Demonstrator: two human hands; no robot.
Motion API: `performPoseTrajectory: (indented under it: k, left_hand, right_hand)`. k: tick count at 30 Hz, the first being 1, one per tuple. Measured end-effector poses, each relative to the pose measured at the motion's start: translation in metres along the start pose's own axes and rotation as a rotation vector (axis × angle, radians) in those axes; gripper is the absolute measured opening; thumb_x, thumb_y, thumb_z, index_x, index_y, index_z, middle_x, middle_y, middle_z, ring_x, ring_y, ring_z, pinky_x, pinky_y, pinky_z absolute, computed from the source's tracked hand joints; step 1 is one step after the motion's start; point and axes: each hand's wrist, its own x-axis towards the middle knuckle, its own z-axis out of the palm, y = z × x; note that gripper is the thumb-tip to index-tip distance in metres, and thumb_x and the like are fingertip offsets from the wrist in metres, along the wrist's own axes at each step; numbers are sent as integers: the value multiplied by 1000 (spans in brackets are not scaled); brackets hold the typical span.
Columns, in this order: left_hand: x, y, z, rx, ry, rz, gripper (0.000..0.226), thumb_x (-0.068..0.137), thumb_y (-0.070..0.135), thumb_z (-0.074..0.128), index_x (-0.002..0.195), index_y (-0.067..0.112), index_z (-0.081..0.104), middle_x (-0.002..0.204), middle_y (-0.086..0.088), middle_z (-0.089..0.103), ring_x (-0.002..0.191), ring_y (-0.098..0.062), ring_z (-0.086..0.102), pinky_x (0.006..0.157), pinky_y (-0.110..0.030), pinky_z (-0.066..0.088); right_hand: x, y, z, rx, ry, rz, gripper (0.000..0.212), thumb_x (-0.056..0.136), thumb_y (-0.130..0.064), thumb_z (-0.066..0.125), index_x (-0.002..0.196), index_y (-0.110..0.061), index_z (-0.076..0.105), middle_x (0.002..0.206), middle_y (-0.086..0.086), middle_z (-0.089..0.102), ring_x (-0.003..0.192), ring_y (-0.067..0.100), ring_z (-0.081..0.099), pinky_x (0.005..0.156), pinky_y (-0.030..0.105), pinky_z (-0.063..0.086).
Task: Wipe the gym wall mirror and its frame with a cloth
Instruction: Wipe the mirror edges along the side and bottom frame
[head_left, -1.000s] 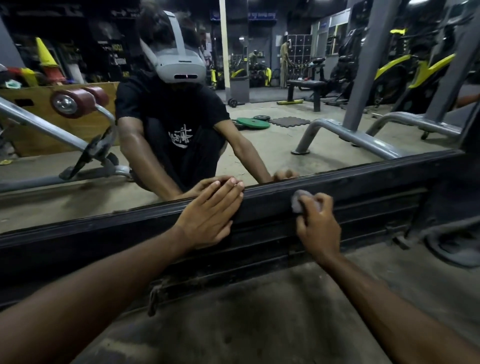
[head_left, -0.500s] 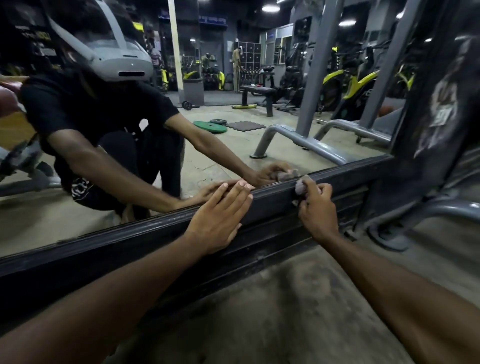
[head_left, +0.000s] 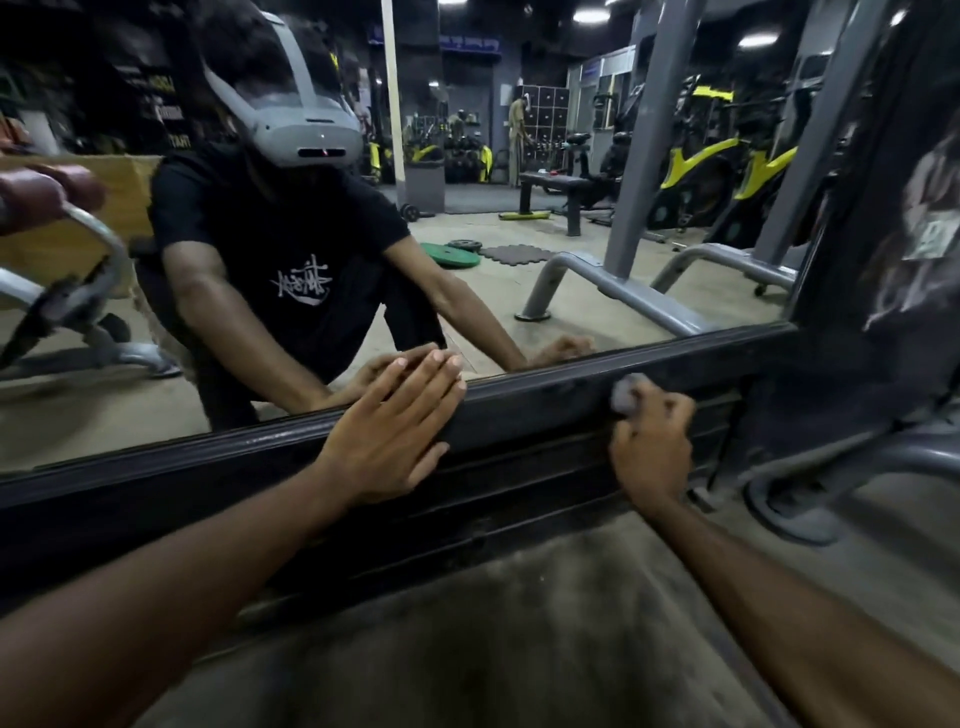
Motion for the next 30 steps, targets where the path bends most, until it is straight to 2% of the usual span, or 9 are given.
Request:
performPoseTrajectory:
  k: [2,7,9,12,16,18,21,25,30]
  left_hand:
    - [12,10,2,19,6,3,76,97,49,43,159,6,30,168,-18,18,156,-34,15,126,-51,7]
    - [50,44,8,52,-11,-49,76,98,48,46,158,3,30,167,-20,21,155,-36,19,124,-54,14]
    - [53,49,9,33,-18,-67,77,97,47,49,157,2,30,167,-21,21,155,-37,19,124,-55,17]
    - [51,49,8,14,-31,-52,78,98,47,49,159,4,28,168,-20,17,156,-36,16,125,-53,15]
    - [58,54,5,29,-21,-70,75,99,47,45,160,7,28,169,-18,17,156,-34,15,125,-51,16]
    - [72,63,6,36,-20,-39,73,100,47,42,160,8,27,169,-17,18,156,-34,16,125,-50,16]
    - [96,79,11,42,-41,-36,74,99,45,44,160,8,26,169,-19,16,156,-35,15,125,-51,15]
    - [101,87,15,14,-34,-64,76,96,41,47,160,6,25,168,-21,15,156,-38,14,124,-53,20]
    - [106,92,16,-19,3,-84,75,95,40,51,161,10,27,169,-17,17,156,-34,16,124,-52,20]
  right_hand:
    - [23,19,-17,-10,8,-20,54,89,-10,63,138,-27,51,123,10,38,75,37,57,67,37,42]
    - [16,-18,-4,84,-205,-635,50,91,-24,73,134,-31,48,124,8,45,80,29,62,54,35,52]
    - [16,-29,8,81,-220,-685,51,90,-25,71,135,-33,48,124,7,45,86,28,62,54,40,56]
    - [34,-9,6,74,-200,-592,54,88,-22,70,135,-36,47,124,7,44,85,31,62,57,37,52]
    - [68,35,-12,69,-78,-181,53,90,-22,67,138,-36,48,122,3,38,79,28,57,63,36,49]
    - [65,41,-17,88,-109,-267,57,88,-18,69,138,-35,47,122,4,38,76,26,55,58,29,45]
    - [46,40,-10,91,-284,-636,56,85,-14,71,132,-32,45,125,10,42,82,32,60,51,32,49]
    - [67,57,-6,54,-308,-716,60,83,-13,72,134,-31,45,126,10,41,91,32,61,54,31,45]
    - [98,111,-22,91,-200,-245,47,90,-12,63,126,-34,43,124,5,32,82,37,59,61,44,51]
